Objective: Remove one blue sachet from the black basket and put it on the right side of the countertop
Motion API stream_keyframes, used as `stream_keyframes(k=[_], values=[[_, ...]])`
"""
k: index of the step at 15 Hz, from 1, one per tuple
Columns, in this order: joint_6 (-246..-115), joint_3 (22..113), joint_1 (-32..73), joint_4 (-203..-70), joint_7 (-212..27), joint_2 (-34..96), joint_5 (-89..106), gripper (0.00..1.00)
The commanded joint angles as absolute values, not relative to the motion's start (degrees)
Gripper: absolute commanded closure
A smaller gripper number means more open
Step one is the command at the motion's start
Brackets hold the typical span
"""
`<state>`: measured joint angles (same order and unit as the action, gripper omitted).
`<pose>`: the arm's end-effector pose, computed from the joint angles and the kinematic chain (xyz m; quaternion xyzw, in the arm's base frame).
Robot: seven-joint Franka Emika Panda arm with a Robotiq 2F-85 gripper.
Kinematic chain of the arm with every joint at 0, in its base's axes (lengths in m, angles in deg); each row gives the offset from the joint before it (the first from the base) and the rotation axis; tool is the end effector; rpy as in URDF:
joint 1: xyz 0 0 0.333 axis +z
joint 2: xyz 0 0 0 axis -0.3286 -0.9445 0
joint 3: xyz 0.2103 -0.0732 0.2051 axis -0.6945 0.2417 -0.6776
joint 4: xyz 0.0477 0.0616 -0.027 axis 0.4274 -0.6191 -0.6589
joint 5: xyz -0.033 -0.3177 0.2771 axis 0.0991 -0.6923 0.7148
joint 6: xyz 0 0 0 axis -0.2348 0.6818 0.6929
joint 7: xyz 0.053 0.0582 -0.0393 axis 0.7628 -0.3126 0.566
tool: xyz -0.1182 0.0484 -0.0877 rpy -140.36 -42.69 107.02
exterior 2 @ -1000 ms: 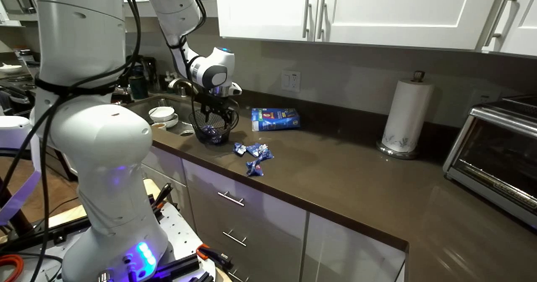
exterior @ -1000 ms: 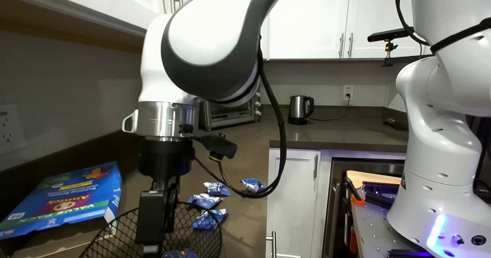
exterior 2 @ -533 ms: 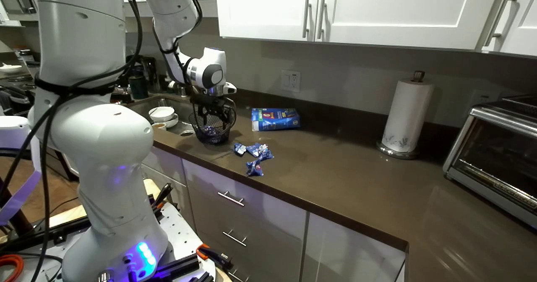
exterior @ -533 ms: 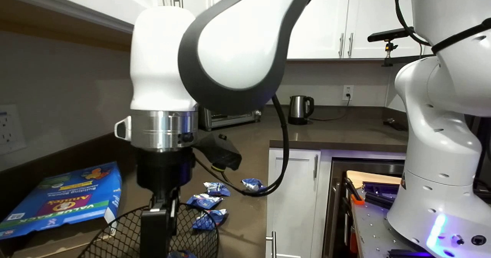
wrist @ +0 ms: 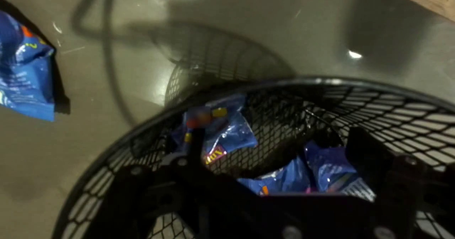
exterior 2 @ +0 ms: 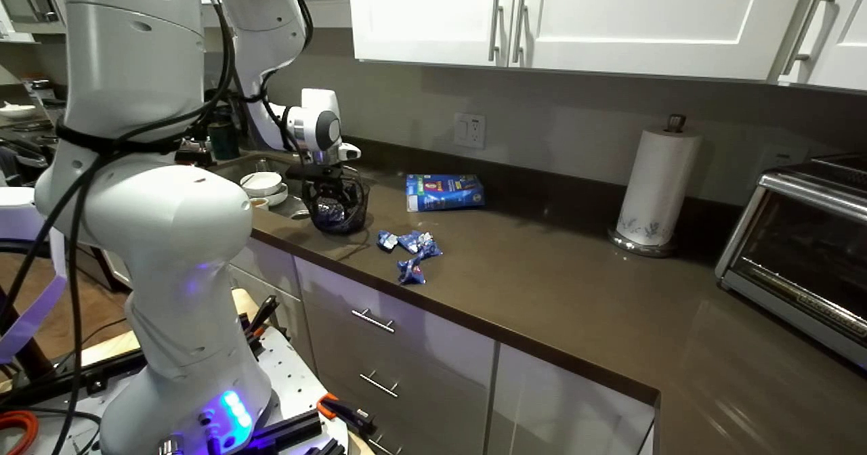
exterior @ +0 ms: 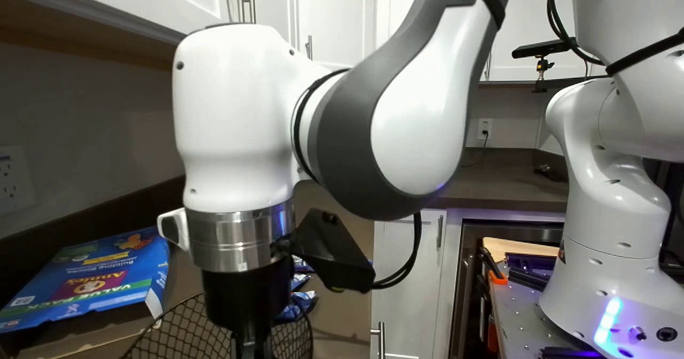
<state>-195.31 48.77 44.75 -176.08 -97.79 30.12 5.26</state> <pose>0.4060 0.3573 0.1335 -0.9518 -0.3066 -0.0028 0.0110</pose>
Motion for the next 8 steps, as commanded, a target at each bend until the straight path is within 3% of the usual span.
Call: stream_keyframes(k=[1,8], values=[[-195.49,50.57,47.03,-175.69,-103.37,28.58,-0.61,0.00],[-194.51,52.76,48.31,-174.20,-107.29,28.54,-5.61,0.00]])
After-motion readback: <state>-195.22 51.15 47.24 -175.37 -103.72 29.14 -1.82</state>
